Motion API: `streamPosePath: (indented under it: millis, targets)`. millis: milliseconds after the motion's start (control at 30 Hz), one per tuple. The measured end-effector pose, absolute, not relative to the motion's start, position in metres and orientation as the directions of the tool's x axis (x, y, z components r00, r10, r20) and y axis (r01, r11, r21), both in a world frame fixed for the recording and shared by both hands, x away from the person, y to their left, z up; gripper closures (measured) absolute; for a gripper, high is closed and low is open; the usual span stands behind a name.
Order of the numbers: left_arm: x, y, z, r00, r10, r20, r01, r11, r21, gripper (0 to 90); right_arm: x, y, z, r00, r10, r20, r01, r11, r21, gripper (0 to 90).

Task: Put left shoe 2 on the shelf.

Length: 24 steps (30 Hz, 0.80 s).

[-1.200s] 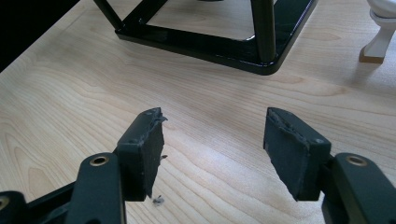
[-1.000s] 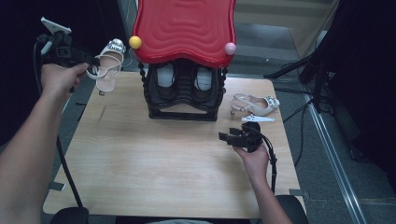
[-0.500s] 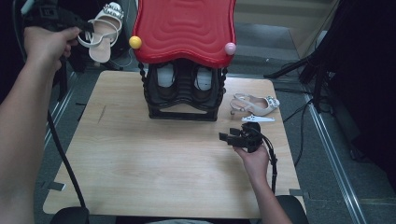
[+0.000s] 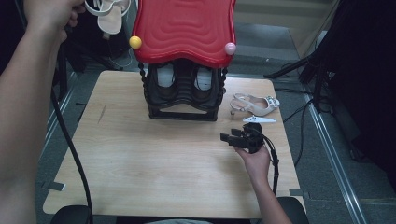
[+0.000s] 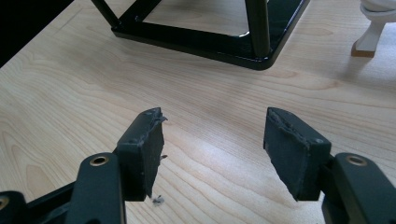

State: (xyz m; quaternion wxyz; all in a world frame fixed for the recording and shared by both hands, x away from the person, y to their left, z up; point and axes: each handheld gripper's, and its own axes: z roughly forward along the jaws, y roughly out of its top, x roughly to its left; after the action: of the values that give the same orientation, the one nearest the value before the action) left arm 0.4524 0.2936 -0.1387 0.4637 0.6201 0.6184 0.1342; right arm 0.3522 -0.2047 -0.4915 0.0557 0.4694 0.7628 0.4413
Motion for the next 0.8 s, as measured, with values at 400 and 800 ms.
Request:
streamPosePath:
  millis: [400, 800]
  targets:
    - [0.467, 0.234, -0.132, 0.292, 0.868, -0.402, 0.633, 0.139, 0.761, 82.6, 0.346, -0.211, -0.492, -0.538, 0.776, 0.330, 0.666, 0.151, 0.731, 38.7]
    - [0.477, 0.208, -0.161, 0.321, 0.838, -0.441, 0.628, 0.161, 0.762, 82.2, 0.341, -0.217, -0.492, -0.524, 0.786, 0.326, 0.669, 0.144, 0.729, 38.7]
